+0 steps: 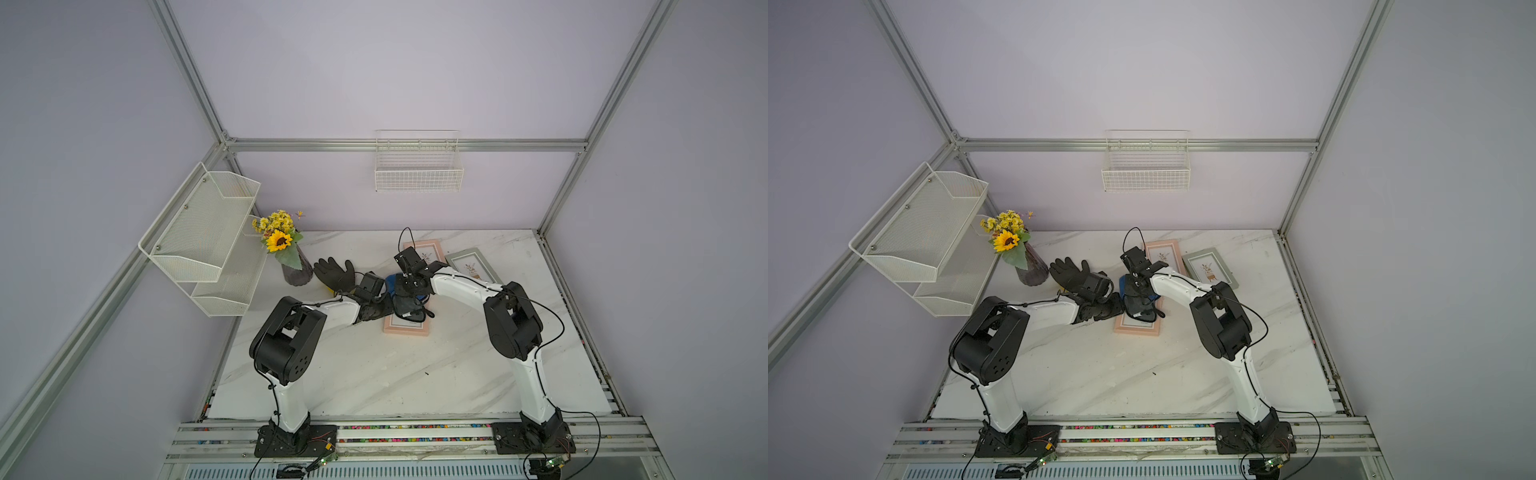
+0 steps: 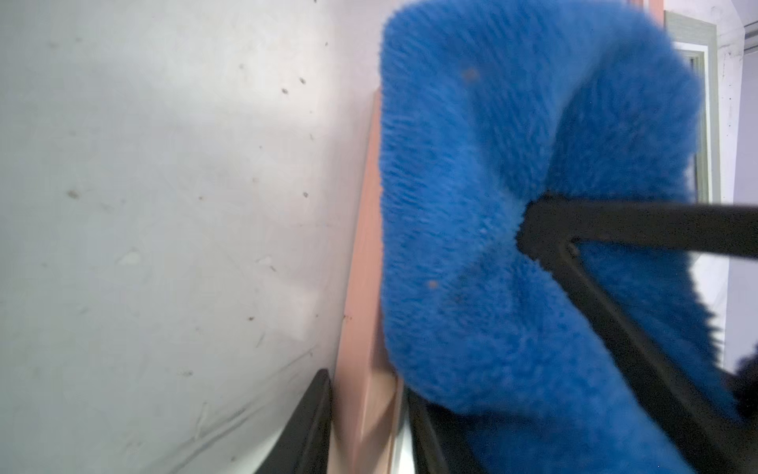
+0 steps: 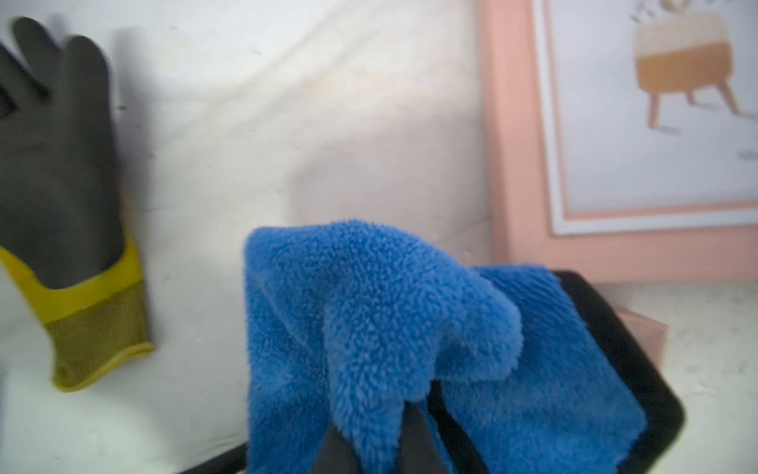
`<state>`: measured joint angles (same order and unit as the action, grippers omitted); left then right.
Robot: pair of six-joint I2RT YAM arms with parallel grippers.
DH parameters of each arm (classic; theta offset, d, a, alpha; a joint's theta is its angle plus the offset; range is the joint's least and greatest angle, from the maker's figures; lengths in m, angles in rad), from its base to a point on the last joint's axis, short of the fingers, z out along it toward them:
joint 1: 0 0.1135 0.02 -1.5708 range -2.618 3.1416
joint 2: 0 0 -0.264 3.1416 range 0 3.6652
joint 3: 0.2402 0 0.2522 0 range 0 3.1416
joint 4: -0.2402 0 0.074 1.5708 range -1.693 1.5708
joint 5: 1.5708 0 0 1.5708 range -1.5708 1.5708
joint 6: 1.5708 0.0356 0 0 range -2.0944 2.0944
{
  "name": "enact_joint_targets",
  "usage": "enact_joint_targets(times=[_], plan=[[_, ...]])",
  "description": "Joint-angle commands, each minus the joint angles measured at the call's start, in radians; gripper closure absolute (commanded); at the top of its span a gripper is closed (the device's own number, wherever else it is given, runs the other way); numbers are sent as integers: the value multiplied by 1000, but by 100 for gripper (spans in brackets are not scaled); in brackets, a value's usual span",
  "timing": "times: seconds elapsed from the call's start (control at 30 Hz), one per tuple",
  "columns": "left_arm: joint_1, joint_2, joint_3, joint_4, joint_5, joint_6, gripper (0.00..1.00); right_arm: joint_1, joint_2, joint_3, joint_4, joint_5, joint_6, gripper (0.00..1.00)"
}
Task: Wipe the picture frame with a cloth
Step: Wipe the dirt from the picture frame.
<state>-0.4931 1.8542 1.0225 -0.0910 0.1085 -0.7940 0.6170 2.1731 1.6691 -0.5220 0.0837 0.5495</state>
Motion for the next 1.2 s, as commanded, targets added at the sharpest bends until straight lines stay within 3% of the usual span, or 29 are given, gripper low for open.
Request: enact_joint_targets(times=[0.0,0.1,0.2,0.4,0.57,0.87,0.97,1.17], plan=[[1,37,-53,-116,-9,-16,66,-79,-103,-129,-15,75,21,93],[2,39,-53,-112,-7,-17,66,-99,-150,-189,-13,105,14,93],[1,42,-50,-111,-7,-18,66,-91,-145,-189,14,55,12,93],[2,35,-47,-113,2,-19,66,-2,-28,-2,-6,14,20,93],[2,23,-56,-116,-4,-21,66,14,44,90,-24,-13,40,93],[-5,38,-53,-114,-22,-22,66,-85,-125,-181,-12,105,42,93],[-7,46,-47,-115,-22,-22,66,-82,-159,-216,35,65,46,93],[-10,57,-38,-115,-6,-27,66,8,-2,-26,-10,15,59,94]])
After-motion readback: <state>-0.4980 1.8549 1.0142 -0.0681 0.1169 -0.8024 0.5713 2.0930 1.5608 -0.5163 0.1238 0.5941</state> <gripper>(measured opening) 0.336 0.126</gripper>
